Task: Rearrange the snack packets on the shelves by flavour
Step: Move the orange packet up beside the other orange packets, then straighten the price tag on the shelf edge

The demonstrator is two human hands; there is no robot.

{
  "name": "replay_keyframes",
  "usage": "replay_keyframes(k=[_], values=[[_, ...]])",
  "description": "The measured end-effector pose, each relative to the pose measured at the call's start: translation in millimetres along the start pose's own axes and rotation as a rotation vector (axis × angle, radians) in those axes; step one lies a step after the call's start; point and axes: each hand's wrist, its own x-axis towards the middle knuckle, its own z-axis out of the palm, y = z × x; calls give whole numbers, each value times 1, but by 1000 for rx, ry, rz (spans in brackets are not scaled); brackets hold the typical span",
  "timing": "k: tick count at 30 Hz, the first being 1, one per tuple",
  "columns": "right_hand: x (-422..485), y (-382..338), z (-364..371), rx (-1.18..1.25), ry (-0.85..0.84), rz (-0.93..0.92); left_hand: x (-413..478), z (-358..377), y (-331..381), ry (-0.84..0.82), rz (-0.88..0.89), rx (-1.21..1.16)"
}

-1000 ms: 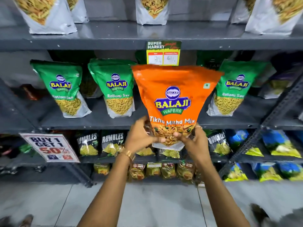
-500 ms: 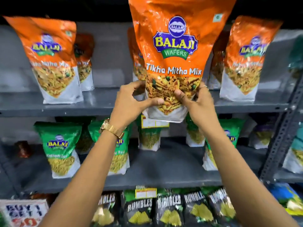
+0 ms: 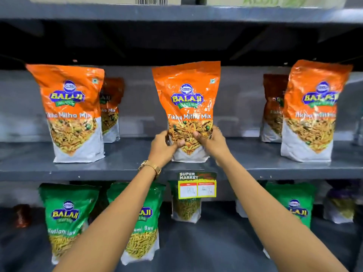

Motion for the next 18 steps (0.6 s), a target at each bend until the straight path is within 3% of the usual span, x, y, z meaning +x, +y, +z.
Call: replay_keyframes(k=[10,12,15,18], values=[[-1,5,4,-80,-17,137,-8,4,-8,110,26,54],[-27,3,4,-206,136,21,-25,0,-7,216,127,94],[-86,10,17,-151,365,-301,-70,-2,-23,439,371,129],[-146,44,41,-136,342,-434,-127,-3,-69,531,410,127]])
